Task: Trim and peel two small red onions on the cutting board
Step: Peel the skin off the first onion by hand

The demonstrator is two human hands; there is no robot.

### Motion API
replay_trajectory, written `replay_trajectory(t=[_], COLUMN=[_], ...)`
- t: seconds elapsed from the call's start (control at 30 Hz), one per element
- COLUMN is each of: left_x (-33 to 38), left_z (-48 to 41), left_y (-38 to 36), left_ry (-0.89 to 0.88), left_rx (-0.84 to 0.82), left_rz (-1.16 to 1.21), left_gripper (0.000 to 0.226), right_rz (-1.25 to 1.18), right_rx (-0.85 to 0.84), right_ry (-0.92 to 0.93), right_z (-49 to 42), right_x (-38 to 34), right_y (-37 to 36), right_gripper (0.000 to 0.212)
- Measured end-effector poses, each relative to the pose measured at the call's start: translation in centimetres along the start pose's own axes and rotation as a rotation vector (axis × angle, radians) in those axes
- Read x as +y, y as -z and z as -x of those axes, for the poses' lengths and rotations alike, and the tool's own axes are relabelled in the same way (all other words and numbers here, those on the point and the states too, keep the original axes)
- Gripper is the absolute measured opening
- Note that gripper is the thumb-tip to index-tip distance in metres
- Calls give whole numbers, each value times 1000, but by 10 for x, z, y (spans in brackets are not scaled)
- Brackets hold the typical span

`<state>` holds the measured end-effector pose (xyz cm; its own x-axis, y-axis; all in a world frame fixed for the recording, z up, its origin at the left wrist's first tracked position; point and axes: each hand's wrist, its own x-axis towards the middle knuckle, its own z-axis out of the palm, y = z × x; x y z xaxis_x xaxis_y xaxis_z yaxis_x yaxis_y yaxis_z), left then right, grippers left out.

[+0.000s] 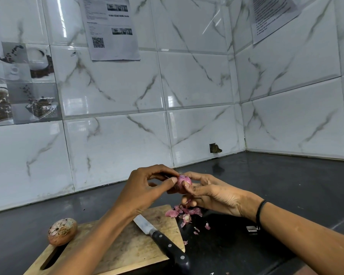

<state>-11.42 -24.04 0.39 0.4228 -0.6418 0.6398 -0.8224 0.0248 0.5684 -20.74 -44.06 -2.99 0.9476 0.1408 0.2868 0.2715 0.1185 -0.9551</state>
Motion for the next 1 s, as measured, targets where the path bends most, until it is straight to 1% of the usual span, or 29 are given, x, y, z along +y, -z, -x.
replay_trajectory(t=[0.13, 0.27, 0.37, 0.43, 0.5, 0.57, 0.63, 0.7, 0.8, 1.0], left_x=[-3, -4, -5, -6, -5, -2, 2, 4, 5, 5], left_z=[-1, -1, -2, -2, 0, 1, 1, 1, 1, 0], left_y=[-1, -4, -7, -9, -10, -9, -8, -7, -8, -8], left_ry=[-34, -130, -155, -133, -88, -22, 20, 21, 11, 33], left_rx=[-10, -3, -2, -22, -33, -23, 0, 19, 35, 104], left_rz=[-51, -190, -252, -234, -170, -67, 21, 27, 5, 84], left_gripper=[13, 12, 15, 16, 15, 13, 20, 23, 18, 4], right_rz=[2, 29, 13, 0, -13, -22, -17, -5, -9, -14], right_rx=[11, 32, 36, 42, 47, 45, 38, 27, 22, 10], right_ry=[-10, -5, 9, 21, 27, 31, 30, 29, 30, 40], right_z=[0, 1, 0, -1, -1, 0, 1, 2, 1, 2], right_x=[0, -1, -1, 0, 1, 0, -1, -2, -1, -3], right_y=[-1, -3, -3, -1, 1, 1, 1, 0, 0, -1], right_gripper=[38, 32, 39, 46, 49, 45, 42, 40, 40, 41])
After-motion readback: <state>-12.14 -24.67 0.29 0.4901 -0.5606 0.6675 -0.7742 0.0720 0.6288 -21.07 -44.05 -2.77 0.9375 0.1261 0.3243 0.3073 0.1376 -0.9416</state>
